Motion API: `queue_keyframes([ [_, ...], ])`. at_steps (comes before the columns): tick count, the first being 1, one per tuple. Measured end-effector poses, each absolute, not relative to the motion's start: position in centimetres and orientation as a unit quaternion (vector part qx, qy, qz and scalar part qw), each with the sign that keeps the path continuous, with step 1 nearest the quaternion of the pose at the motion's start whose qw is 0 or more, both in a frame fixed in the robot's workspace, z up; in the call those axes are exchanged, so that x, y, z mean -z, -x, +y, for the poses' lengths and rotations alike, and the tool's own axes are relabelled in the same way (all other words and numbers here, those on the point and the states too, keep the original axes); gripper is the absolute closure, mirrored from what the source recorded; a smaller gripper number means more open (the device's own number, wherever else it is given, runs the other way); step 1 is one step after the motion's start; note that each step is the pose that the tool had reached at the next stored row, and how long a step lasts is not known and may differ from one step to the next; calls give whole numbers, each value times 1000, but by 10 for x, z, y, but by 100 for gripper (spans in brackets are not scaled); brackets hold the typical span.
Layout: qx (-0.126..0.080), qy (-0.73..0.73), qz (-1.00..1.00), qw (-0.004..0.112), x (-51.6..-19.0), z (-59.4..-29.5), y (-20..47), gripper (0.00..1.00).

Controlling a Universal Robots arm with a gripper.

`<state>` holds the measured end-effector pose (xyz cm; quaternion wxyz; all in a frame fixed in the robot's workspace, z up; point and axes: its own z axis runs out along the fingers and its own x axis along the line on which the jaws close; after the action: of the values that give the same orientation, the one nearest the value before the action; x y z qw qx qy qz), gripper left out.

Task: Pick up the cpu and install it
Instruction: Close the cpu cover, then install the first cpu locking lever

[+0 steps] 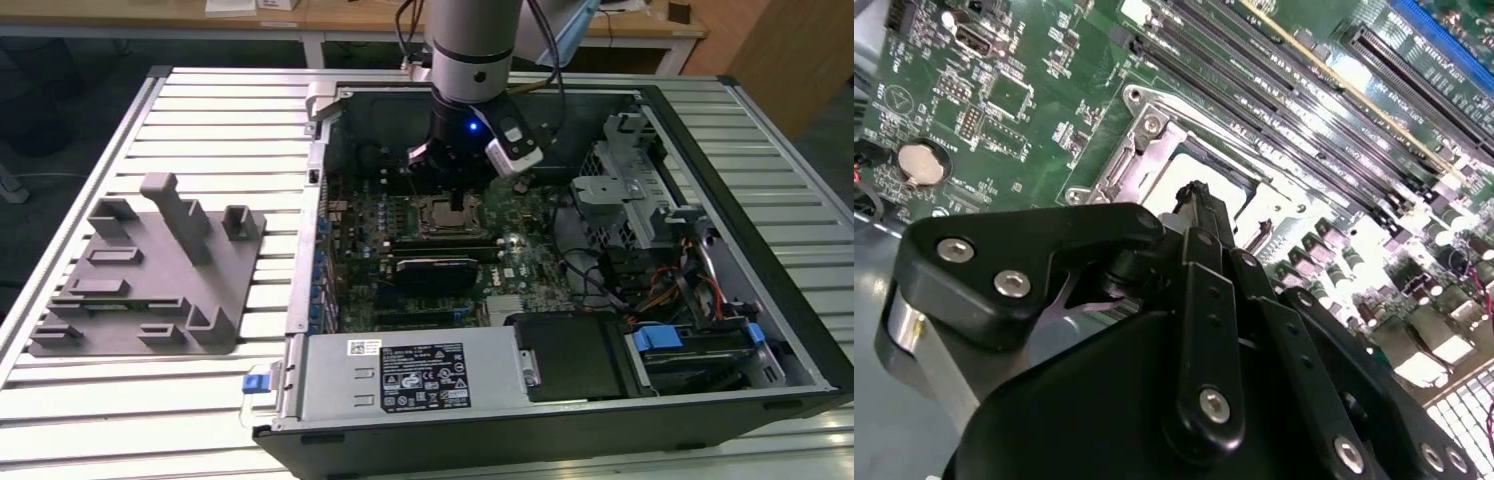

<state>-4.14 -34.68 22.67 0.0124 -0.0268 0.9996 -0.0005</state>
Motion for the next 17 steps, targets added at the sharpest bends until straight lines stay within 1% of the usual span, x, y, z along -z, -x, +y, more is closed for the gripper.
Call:
queue_keyframes([
  [17, 0, 27, 1000, 12, -227, -347, 46, 89],
])
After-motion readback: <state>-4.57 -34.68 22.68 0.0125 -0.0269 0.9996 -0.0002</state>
